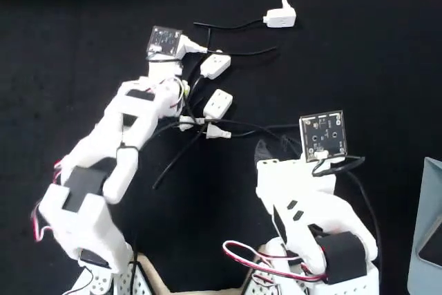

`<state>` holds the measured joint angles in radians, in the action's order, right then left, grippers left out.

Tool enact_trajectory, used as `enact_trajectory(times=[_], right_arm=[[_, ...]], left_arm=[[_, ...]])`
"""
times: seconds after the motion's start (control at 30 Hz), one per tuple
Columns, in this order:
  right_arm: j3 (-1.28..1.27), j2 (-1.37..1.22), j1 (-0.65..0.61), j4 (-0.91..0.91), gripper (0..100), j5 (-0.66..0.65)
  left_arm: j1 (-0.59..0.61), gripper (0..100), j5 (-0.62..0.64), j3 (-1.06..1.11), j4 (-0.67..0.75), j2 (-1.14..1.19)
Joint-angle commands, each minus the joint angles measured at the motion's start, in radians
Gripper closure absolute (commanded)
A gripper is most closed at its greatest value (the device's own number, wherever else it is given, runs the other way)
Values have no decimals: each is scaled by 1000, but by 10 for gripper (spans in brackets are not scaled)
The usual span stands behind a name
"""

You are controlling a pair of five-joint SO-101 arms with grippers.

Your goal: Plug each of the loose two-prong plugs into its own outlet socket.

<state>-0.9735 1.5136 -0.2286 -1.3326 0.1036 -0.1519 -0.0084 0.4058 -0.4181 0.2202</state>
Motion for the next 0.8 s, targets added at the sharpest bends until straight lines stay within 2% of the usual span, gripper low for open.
enact_trajectory(times=[0.0,0.23,0.4,0.77], right_arm=[[2,-2,12,17,857,6],[2,-2,12,17,857,6],[2,-2,12,14,857,6],[2,-2,12,14,857,6]], left_arm=[[-2,870,0,-76,3,57],[-41,871,-41,-99,-68,57],[12,866,-20,-203,-68,71],[18,866,-20,-367,-68,227]])
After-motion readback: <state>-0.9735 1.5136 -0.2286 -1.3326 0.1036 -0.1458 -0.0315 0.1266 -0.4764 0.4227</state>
